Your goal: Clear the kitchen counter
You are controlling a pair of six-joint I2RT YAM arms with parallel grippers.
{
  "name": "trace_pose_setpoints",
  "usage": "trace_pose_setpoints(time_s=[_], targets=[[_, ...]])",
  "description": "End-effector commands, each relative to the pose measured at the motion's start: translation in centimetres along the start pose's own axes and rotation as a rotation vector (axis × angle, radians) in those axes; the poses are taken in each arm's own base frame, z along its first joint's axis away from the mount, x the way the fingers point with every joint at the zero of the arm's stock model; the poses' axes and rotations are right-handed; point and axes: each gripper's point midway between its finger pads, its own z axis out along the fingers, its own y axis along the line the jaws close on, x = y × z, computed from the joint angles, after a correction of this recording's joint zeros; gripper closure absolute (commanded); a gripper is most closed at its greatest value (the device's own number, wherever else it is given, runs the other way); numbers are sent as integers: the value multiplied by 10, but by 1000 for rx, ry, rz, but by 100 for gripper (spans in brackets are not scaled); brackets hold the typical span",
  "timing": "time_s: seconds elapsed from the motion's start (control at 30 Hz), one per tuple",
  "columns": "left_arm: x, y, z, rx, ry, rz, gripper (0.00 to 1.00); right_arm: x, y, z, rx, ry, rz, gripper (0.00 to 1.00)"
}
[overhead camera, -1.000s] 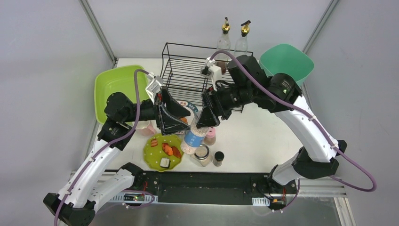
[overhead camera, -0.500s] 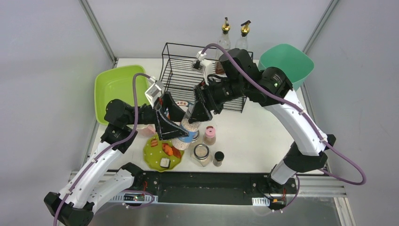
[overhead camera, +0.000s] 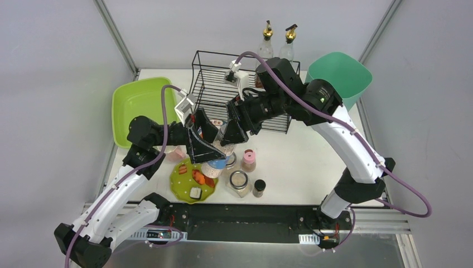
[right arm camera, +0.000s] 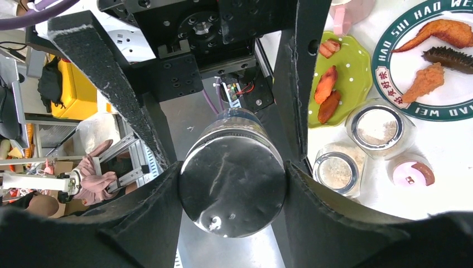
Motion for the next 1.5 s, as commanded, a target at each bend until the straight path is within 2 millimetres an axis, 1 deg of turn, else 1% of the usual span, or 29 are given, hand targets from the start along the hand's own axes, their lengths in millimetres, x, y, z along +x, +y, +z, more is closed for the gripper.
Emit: trace_pose_setpoints(time_s=[0.0,0.03,0.1,0.23,0.33,0.4,0.43,0.47,0.5,0.57,0.63,0.73,0.83,0.93,1.07,1.17,1.3,1.47], targets=[[-9,-14,3,50,-20,76,0,-20,24,-8,-84,-85,-40,100],[-9,-13,3,50,-20,76,2,-20,25,-7,-86,-84,-42,100],[-9,-14,3,54,-19,79,8,-19,25,-6,-85,-81,-45,100],[-10,-15,3,60,-18,84,31,-19,24,-4,-81,-79,-43,100],[-13,-18,4,66,-20,94,50,-17,23,-4,-79,-73,-40,100],[-15,-19,5,69,-21,99,59,-16,21,-5,-69,-75,-39,100],[-16,-19,5,68,-22,101,61,-16,21,-5,-61,-77,-35,100],[-16,-19,5,69,-22,103,63,-15,19,-6,-53,-77,-32,98],[-17,-19,6,67,-24,104,64,-14,18,-6,-49,-78,-32,93],[-19,-17,7,64,-26,104,64,-13,16,-8,-31,-89,-31,73],[-20,-15,8,62,-26,105,64,-11,14,-13,-11,-107,-37,56],[-22,-12,9,57,-28,111,64,-12,8,-24,41,-153,-44,42],[-24,-7,11,42,-30,120,64,-15,-1,-40,123,-222,-37,29],[-30,6,13,-24,-48,138,65,-19,-19,-62,261,-314,-13,22],[-43,20,16,-92,-89,175,66,-23,-54,-100,503,-461,28,17],[-57,37,17,-174,-133,217,67,-18,-64,-120,589,-514,53,16],[-84,69,17,-312,-213,307,65,-3,-72,-128,621,-533,69,16],[-123,115,18,-474,-317,429,64,17,-83,-127,638,-542,86,15]])
